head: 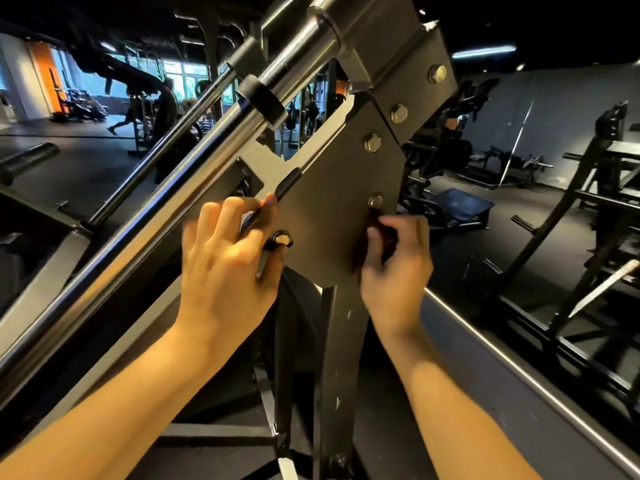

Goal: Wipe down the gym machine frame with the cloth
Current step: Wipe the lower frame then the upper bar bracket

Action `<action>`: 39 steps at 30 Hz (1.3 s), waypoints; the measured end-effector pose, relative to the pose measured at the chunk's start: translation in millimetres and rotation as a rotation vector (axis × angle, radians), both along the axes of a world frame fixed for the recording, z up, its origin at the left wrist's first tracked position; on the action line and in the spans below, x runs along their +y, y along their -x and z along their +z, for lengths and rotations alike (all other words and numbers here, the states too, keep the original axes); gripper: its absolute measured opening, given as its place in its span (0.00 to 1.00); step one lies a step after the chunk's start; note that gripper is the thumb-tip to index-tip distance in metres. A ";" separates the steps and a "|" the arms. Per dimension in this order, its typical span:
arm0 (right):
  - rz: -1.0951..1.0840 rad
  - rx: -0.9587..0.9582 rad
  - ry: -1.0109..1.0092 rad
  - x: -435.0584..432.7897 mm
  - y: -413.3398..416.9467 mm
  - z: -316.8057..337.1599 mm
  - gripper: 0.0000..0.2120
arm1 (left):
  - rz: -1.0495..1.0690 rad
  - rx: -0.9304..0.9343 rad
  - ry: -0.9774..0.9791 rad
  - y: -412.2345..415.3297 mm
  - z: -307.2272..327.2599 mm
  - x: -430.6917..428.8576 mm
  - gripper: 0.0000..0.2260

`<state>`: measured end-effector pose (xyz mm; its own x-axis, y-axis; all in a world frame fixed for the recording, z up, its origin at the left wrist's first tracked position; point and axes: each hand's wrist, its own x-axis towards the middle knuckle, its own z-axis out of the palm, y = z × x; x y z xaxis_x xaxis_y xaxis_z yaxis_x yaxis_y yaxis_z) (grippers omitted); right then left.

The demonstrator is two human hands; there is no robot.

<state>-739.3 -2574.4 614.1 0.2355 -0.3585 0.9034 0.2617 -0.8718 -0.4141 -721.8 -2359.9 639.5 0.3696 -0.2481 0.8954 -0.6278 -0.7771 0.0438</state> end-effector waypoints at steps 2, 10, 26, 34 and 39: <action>0.110 0.064 0.110 24.0 5.5 -27.8 0.07 | 0.020 0.003 -0.008 0.4 -1.3 -0.1 0.20; 0.131 0.194 -0.185 -12.7 28.3 -97.4 0.13 | 0.059 -0.060 -0.148 21.3 -42.1 -8.2 0.22; 0.407 0.153 -0.589 10.0 16.2 -82.3 0.08 | 0.101 -0.128 -0.334 0.2 -62.8 -46.7 0.28; 0.358 0.386 -0.747 13.4 34.2 -156.2 0.13 | 0.088 -0.094 -0.321 4.7 -64.9 -47.4 0.27; 0.404 0.206 -0.571 6.0 19.3 -104.6 0.07 | 0.000 -0.060 -0.256 14.2 -79.7 -48.9 0.23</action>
<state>-758.6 -2568.4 509.5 0.5939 -0.6101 0.5245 0.3852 -0.3567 -0.8511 -736.0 -2408.9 559.9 0.3179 -0.4694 0.8238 -0.6235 -0.7581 -0.1913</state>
